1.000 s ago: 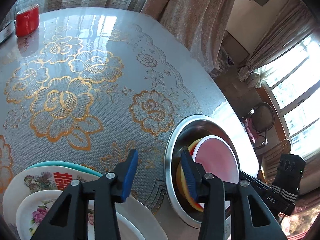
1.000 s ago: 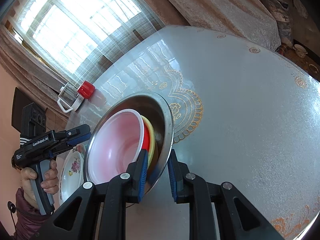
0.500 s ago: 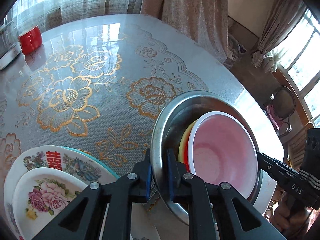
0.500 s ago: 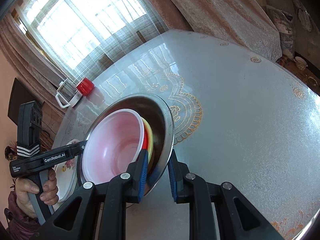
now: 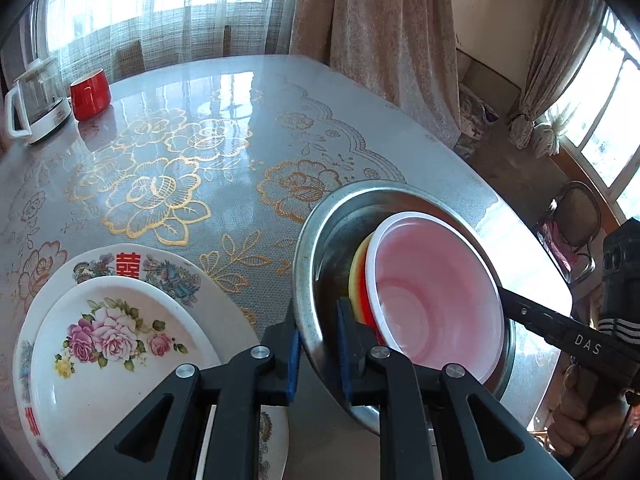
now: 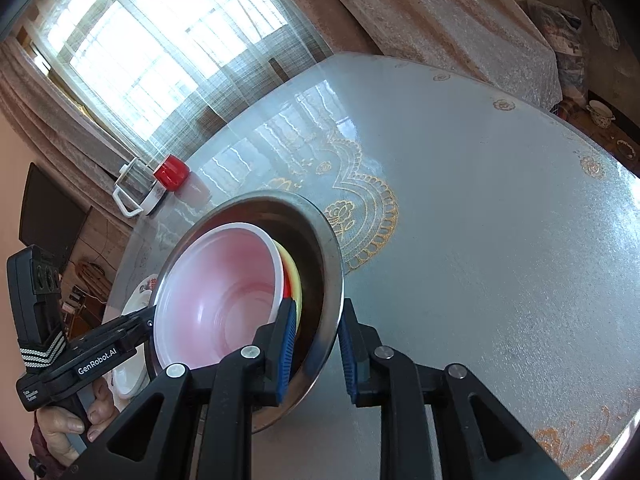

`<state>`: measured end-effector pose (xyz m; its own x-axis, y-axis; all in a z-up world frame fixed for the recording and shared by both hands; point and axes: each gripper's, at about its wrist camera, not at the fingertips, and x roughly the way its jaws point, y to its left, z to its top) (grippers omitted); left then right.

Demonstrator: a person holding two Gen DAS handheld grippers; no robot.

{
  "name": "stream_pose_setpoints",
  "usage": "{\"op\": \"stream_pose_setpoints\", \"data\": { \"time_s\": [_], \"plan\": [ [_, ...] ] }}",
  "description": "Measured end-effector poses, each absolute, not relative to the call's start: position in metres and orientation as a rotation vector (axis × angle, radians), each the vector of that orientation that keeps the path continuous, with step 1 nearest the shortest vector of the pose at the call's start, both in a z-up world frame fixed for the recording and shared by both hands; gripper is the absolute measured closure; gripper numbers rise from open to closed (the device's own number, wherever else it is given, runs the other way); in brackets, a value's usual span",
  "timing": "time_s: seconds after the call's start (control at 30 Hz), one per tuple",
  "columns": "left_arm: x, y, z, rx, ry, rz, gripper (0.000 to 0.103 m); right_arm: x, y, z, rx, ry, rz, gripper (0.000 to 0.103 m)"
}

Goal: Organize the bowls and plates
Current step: 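Lift the steel bowl with nested bowls and carry it over the plate stack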

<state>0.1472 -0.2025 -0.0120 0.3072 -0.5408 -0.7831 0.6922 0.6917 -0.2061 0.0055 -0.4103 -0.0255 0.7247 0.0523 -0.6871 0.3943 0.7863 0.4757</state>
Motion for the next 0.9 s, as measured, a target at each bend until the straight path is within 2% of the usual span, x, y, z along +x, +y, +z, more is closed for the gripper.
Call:
{"op": "stream_pose_setpoints", "data": {
  "time_s": [0.53, 0.9],
  "plan": [
    [0.116, -0.18, 0.003, 0.155, 0.892, -0.83, 0.086, -0.009, -0.404, -0.02, 0.64, 0.74, -0.193, 0.081],
    [0.125, -0.13, 0.033, 0.051, 0.828, -0.788, 0.086, 0.008, -0.377, 0.013, 0.589, 0.708, -0.09, 0.081]
  ]
}}
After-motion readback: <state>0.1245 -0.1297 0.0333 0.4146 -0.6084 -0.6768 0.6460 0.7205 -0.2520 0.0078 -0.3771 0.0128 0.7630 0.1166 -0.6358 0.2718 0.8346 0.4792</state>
